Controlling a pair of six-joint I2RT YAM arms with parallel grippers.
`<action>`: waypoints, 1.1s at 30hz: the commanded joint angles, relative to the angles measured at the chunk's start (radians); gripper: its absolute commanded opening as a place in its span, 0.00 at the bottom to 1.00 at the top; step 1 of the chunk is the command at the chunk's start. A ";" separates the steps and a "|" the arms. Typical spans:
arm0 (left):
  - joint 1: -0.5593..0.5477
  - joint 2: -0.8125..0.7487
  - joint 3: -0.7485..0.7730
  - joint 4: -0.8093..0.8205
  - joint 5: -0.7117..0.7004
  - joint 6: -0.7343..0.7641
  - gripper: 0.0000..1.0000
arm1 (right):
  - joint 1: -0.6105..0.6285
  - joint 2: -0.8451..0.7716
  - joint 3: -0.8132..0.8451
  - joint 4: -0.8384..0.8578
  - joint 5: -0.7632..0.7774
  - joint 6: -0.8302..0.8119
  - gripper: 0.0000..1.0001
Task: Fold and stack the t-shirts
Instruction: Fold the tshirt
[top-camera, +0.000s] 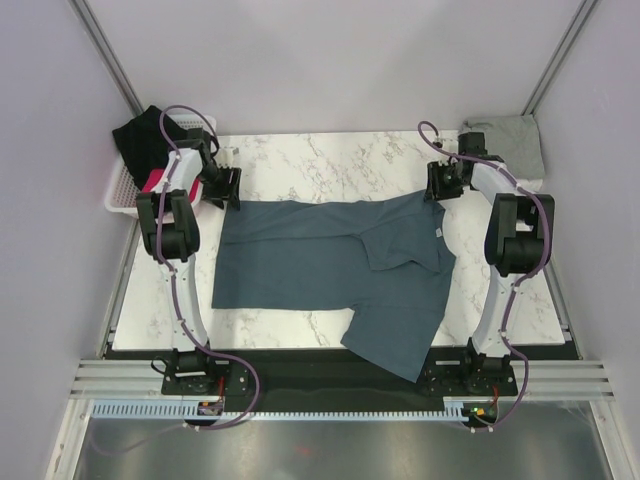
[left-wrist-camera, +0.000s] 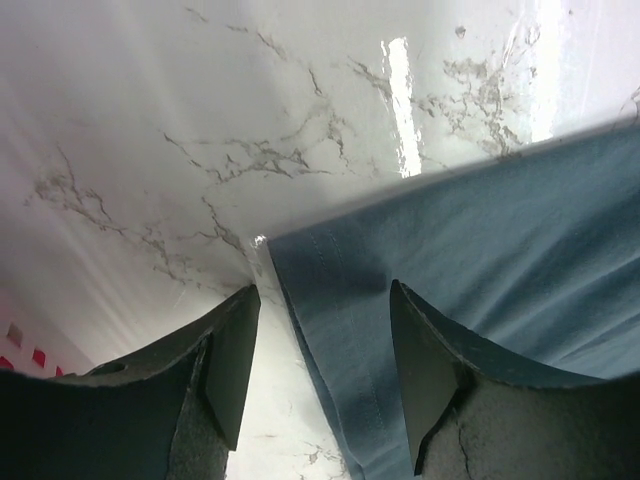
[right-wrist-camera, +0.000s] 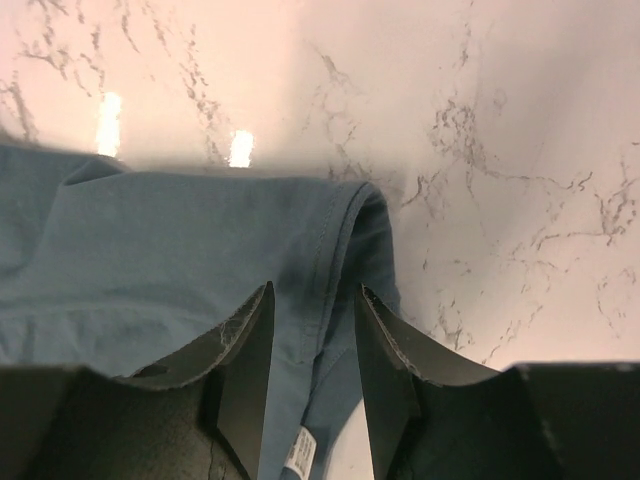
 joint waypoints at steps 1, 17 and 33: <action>0.014 0.036 0.045 0.041 -0.062 -0.016 0.63 | -0.003 0.033 0.051 0.017 0.021 -0.025 0.45; -0.012 0.045 0.050 0.044 -0.053 0.009 0.05 | -0.003 0.110 0.054 0.025 0.041 -0.040 0.21; -0.027 0.059 0.154 0.100 -0.186 -0.024 0.02 | -0.017 0.050 -0.002 0.005 0.118 -0.081 0.00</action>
